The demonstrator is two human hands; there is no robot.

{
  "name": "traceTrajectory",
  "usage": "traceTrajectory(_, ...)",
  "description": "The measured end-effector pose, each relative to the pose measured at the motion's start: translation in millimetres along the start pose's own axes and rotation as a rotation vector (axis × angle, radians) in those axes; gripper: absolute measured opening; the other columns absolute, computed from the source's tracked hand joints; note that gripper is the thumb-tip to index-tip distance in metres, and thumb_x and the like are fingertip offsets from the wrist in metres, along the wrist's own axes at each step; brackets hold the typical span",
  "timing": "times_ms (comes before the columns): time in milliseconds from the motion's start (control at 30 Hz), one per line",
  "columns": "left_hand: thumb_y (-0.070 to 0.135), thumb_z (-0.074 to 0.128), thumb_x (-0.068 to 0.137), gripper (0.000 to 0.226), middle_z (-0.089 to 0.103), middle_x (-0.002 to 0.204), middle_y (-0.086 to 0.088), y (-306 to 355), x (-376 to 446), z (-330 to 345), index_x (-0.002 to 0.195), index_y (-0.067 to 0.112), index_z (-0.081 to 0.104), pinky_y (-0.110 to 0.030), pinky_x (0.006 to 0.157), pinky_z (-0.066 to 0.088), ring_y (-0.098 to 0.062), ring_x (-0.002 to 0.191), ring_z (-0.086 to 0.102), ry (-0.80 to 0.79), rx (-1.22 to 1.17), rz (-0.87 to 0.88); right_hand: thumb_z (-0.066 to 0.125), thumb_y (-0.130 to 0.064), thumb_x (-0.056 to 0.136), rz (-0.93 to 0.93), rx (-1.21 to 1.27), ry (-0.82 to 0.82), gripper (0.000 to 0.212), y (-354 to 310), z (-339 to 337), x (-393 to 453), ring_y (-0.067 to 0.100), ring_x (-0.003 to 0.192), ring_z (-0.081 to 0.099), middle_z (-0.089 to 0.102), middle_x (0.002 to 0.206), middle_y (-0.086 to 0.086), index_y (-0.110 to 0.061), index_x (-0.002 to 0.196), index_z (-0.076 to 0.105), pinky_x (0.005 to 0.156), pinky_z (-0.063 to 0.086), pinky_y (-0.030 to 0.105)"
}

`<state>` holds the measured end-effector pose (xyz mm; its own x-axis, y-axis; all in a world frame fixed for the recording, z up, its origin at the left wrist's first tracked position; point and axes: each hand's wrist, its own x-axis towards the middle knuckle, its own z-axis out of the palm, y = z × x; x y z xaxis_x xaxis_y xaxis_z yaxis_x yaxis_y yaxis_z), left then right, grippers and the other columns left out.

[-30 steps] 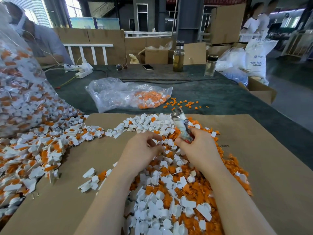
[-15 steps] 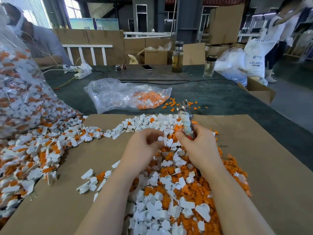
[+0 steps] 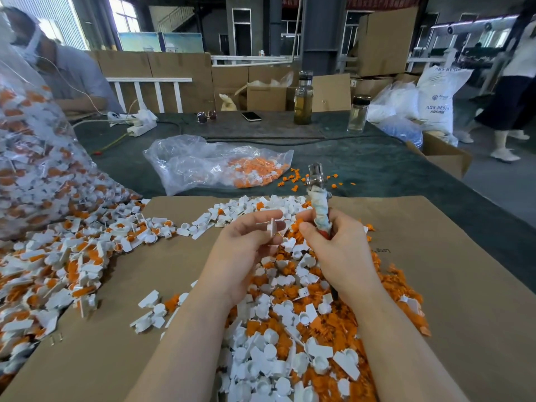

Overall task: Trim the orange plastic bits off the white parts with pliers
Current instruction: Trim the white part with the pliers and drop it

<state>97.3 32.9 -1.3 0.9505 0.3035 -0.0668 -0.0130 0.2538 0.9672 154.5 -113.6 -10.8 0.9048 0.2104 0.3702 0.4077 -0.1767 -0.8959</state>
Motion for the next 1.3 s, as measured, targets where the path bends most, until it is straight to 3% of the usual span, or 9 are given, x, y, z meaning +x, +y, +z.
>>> traceTrajectory(100,-0.013,0.049,0.088,0.033,0.076,0.094,-0.011,1.9,0.7,-0.4,0.102,0.004,0.075,-0.023,0.066,0.057,-0.012,0.069,0.065,0.042,-0.145,-0.084,0.066,-0.02,0.091,0.002,0.0,-0.005,0.008,1.1,0.1,0.6,-0.005,0.064,0.058,0.064,0.07,-0.024,-0.028,0.091,0.066,0.055,0.046,0.008)
traceTrajectory(200,0.0,0.062,0.091,0.019,0.076,0.096,-0.007,2.0,1.1,-2.1,0.105,0.006,0.073,-0.024,0.071,0.055,-0.013,0.079,0.068,0.086,-0.136,-0.068,0.066,-0.021,0.091,-0.007,-0.014,-0.01,0.01,2.8,0.2,0.9,-0.006,0.058,0.055,0.059,0.064,-0.029,-0.03,0.088,0.063,0.051,0.043,0.008)
traceTrajectory(467,0.002,0.057,0.098,0.016,0.077,0.096,-0.012,1.0,-2.2,7.3,0.113,0.001,0.052,-0.026,0.071,0.061,-0.023,0.088,0.076,0.115,-0.19,-0.011,0.067,-0.032,0.09,-0.021,-0.043,0.01,0.009,3.6,2.7,1.3,-0.012,0.067,0.057,0.059,0.069,-0.035,-0.025,0.095,0.064,0.055,0.041,0.005)
traceTrajectory(567,0.002,0.062,0.094,0.005,0.077,0.094,-0.01,0.4,-3.0,8.6,0.097,0.005,0.061,-0.029,0.075,0.061,-0.022,0.088,0.075,0.132,-0.132,-0.022,0.066,-0.031,0.09,-0.021,-0.058,0.002,0.009,3.6,3.4,1.0,-0.013,0.062,0.055,0.057,0.065,-0.035,-0.024,0.094,0.064,0.053,0.04,0.005)
traceTrajectory(700,0.008,0.077,0.082,0.008,0.073,0.083,-0.002,-3.4,-0.1,6.4,0.084,0.012,0.07,-0.032,0.079,0.055,-0.016,0.081,0.066,0.224,0.029,-0.001,0.067,-0.031,0.09,-0.037,-0.079,0.01,0.008,2.9,4.6,0.0,-0.011,0.058,0.054,0.055,0.058,-0.022,-0.023,0.092,0.064,0.05,0.04,0.006)
traceTrajectory(833,0.007,0.078,0.08,0.009,0.071,0.073,-0.007,-3.7,-0.7,7.0,0.085,0.008,0.071,-0.03,0.068,0.055,-0.017,0.068,0.065,0.194,0.028,-0.003,0.065,-0.03,0.091,-0.052,-0.125,0.002,0.006,1.9,6.4,-1.1,-0.011,0.058,0.054,0.054,0.062,-0.017,-0.025,0.093,0.062,0.05,0.04,0.007)
traceTrajectory(1033,0.005,0.077,0.08,0.011,0.075,0.077,-0.015,-3.6,-4.6,11.9,0.089,0.002,0.071,-0.024,0.063,0.058,-0.018,0.07,0.074,0.13,-0.012,-0.005,0.065,-0.033,0.09,-0.088,-0.183,0.054,0.01,0.4,7.3,-3.1,-0.005,0.077,0.061,0.064,0.078,-0.017,-0.028,0.097,0.06,0.061,0.047,0.01)
traceTrajectory(1300,0.003,0.078,0.079,0.013,0.076,0.08,-0.016,-1.7,-6.6,15.8,0.09,0.0,0.074,-0.022,0.061,0.058,-0.02,0.073,0.075,0.15,-0.085,0.033,0.069,-0.029,0.088,-0.145,-0.227,0.123,0.012,0.2,9.7,-4.9,-0.007,0.078,0.059,0.06,0.075,-0.02,-0.029,0.093,0.058,0.059,0.044,0.007)
